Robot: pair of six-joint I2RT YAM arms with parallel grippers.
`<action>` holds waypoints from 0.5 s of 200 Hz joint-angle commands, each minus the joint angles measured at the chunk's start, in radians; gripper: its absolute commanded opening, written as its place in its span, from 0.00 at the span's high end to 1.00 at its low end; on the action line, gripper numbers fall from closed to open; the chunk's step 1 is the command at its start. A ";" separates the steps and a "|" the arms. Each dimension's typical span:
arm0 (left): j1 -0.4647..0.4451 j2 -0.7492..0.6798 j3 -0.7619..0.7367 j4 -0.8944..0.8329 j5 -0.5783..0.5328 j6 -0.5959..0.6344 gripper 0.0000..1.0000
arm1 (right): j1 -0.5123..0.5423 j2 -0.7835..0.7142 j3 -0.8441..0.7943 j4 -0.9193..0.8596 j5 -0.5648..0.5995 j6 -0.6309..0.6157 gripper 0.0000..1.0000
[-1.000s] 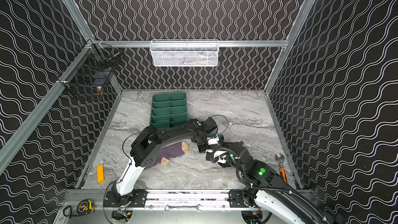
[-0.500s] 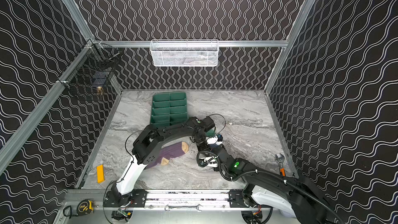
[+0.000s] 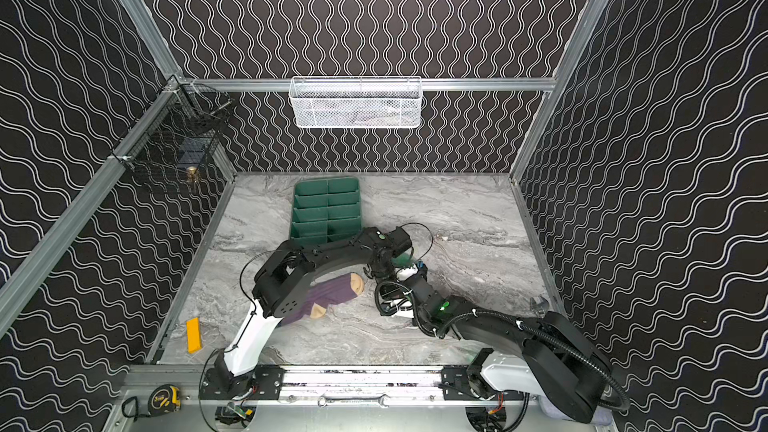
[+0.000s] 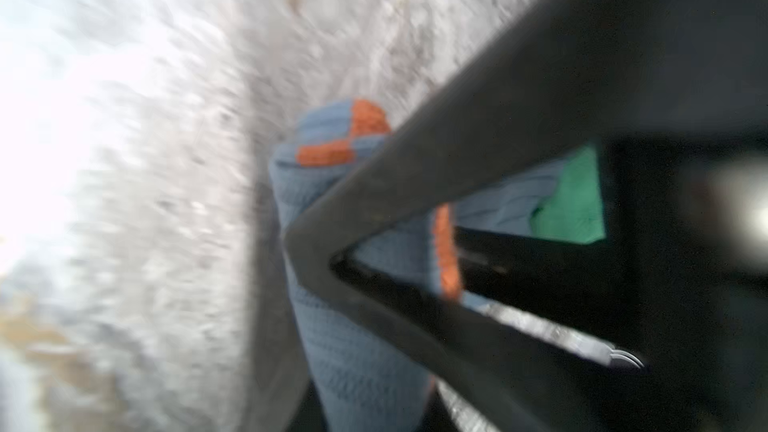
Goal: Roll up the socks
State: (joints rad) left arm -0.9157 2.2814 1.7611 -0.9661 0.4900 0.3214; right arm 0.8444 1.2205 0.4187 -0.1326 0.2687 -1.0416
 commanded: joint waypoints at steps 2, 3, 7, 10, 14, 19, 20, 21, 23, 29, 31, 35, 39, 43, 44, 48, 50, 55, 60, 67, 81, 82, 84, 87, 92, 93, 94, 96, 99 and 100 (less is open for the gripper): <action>0.014 0.007 -0.026 -0.085 -0.218 -0.025 1.00 | 0.034 -0.028 0.001 -0.140 -0.094 0.063 1.00; 0.016 0.005 -0.027 -0.083 -0.219 -0.027 1.00 | 0.035 -0.030 0.001 -0.144 -0.096 0.066 1.00; 0.019 -0.002 -0.030 -0.074 -0.221 -0.030 1.00 | 0.040 -0.037 -0.002 -0.154 -0.105 0.071 1.00; 0.021 -0.007 -0.031 -0.070 -0.222 -0.032 1.00 | 0.042 -0.041 -0.005 -0.161 -0.114 0.075 1.00; 0.024 -0.015 -0.035 -0.062 -0.223 -0.033 1.00 | 0.044 -0.050 -0.009 -0.168 -0.124 0.080 1.00; 0.027 -0.026 -0.038 -0.049 -0.228 -0.037 0.97 | 0.044 -0.059 -0.013 -0.176 -0.136 0.086 1.00; 0.028 -0.028 -0.039 -0.046 -0.230 -0.039 0.96 | 0.044 -0.061 -0.014 -0.176 -0.140 0.088 1.00; 0.029 -0.031 -0.040 -0.043 -0.232 -0.041 0.95 | 0.044 -0.062 -0.016 -0.178 -0.141 0.088 1.00; 0.030 -0.036 -0.043 -0.037 -0.237 -0.045 0.92 | 0.045 -0.064 -0.017 -0.179 -0.145 0.089 1.00; 0.032 -0.054 -0.052 -0.019 -0.248 -0.051 0.85 | 0.044 -0.070 -0.021 -0.180 -0.152 0.092 1.00; 0.031 -0.061 -0.055 -0.014 -0.249 -0.049 0.82 | 0.045 -0.071 -0.022 -0.180 -0.155 0.094 1.00; 0.032 -0.074 -0.061 -0.002 -0.250 -0.048 0.78 | 0.044 -0.071 -0.020 -0.182 -0.157 0.098 1.00; 0.032 -0.090 -0.071 0.015 -0.257 -0.050 0.74 | 0.044 -0.068 -0.018 -0.182 -0.161 0.102 1.00; 0.031 -0.106 -0.080 0.034 -0.267 -0.056 0.69 | 0.045 -0.065 -0.017 -0.183 -0.161 0.106 1.00; 0.032 -0.111 -0.084 0.039 -0.269 -0.057 0.68 | 0.045 -0.064 -0.016 -0.183 -0.161 0.106 1.00; 0.033 -0.133 -0.098 0.059 -0.277 -0.060 0.64 | 0.044 -0.059 -0.013 -0.185 -0.163 0.109 1.00; 0.032 -0.141 -0.103 0.066 -0.280 -0.060 0.62 | 0.044 -0.056 -0.011 -0.186 -0.165 0.111 1.00; 0.034 -0.169 -0.119 0.091 -0.284 -0.060 0.59 | 0.045 -0.048 -0.006 -0.190 -0.168 0.116 1.00; 0.034 -0.195 -0.137 0.117 -0.294 -0.063 0.56 | 0.044 -0.039 0.000 -0.199 -0.175 0.121 1.00; 0.034 -0.232 -0.163 0.152 -0.317 -0.068 0.54 | 0.043 -0.028 0.007 -0.206 -0.181 0.130 1.00; 0.044 -0.313 -0.208 0.213 -0.359 -0.079 0.52 | 0.040 -0.008 0.019 -0.223 -0.200 0.145 1.00; 0.045 -0.318 -0.212 0.217 -0.364 -0.080 0.51 | 0.040 -0.007 0.019 -0.224 -0.202 0.147 1.00; 0.048 -0.327 -0.217 0.226 -0.374 -0.085 0.51 | 0.039 -0.005 0.022 -0.226 -0.205 0.150 1.00; 0.051 -0.345 -0.227 0.238 -0.391 -0.089 0.50 | 0.037 -0.001 0.026 -0.230 -0.210 0.154 1.00; 0.057 -0.373 -0.243 0.257 -0.414 -0.095 0.50 | 0.033 0.004 0.032 -0.239 -0.223 0.159 1.00; 0.059 -0.379 -0.246 0.261 -0.420 -0.095 0.50 | 0.031 0.005 0.033 -0.242 -0.225 0.160 1.00; 0.061 -0.384 -0.249 0.265 -0.424 -0.097 0.50 | 0.031 0.007 0.035 -0.244 -0.227 0.160 1.00; 0.064 -0.396 -0.256 0.273 -0.436 -0.099 0.50 | 0.028 0.008 0.038 -0.250 -0.231 0.162 1.00; 0.069 -0.414 -0.264 0.286 -0.455 -0.104 0.50 | 0.026 0.012 0.043 -0.257 -0.236 0.166 1.00; 0.071 -0.420 -0.268 0.290 -0.465 -0.106 0.50 | 0.026 0.013 0.045 -0.259 -0.239 0.168 1.00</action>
State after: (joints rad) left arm -0.8692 1.9594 1.5440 -0.8185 0.1921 0.2642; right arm 0.8803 1.2087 0.4438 -0.2481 0.1390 -0.9199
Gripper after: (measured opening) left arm 0.501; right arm 0.136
